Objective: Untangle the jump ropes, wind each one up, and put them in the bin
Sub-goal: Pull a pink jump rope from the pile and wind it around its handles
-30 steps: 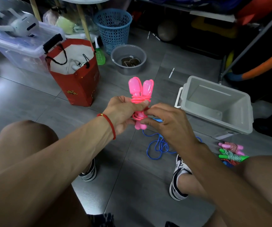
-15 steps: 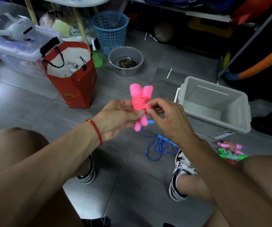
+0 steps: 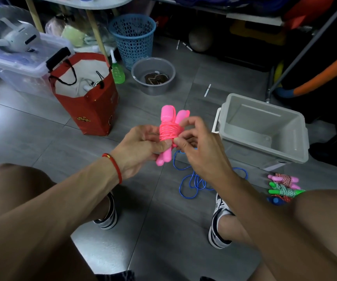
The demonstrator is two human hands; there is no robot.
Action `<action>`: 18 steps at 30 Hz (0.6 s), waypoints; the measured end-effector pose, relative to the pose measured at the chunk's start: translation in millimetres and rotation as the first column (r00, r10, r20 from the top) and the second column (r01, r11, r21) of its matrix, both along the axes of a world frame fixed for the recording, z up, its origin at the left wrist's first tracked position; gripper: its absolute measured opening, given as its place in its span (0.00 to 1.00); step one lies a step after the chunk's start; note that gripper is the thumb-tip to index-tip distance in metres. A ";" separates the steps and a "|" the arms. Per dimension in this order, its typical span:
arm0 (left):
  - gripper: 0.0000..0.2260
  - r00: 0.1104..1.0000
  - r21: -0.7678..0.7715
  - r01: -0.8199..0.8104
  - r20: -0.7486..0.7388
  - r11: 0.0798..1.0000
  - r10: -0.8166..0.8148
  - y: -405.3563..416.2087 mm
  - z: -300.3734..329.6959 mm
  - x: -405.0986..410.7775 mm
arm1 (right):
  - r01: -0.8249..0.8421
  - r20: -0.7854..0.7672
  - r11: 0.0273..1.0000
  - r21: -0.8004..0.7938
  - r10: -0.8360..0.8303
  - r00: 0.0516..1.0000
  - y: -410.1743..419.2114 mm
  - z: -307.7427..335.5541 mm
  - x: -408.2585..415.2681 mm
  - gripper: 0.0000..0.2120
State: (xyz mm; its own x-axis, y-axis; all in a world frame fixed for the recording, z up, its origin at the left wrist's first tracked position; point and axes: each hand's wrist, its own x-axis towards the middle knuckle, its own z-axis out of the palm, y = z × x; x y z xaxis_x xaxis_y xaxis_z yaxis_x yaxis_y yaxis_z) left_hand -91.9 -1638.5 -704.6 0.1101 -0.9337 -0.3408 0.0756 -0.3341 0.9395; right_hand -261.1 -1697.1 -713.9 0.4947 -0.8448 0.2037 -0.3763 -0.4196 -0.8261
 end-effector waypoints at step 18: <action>0.10 0.993 0.013 -0.119 0.022 0.993 0.118 -3.1 -2.3 -7.4 | -0.103 -0.190 0.992 -0.068 0.089 0.978 -9.5 0.4 5.8 0.04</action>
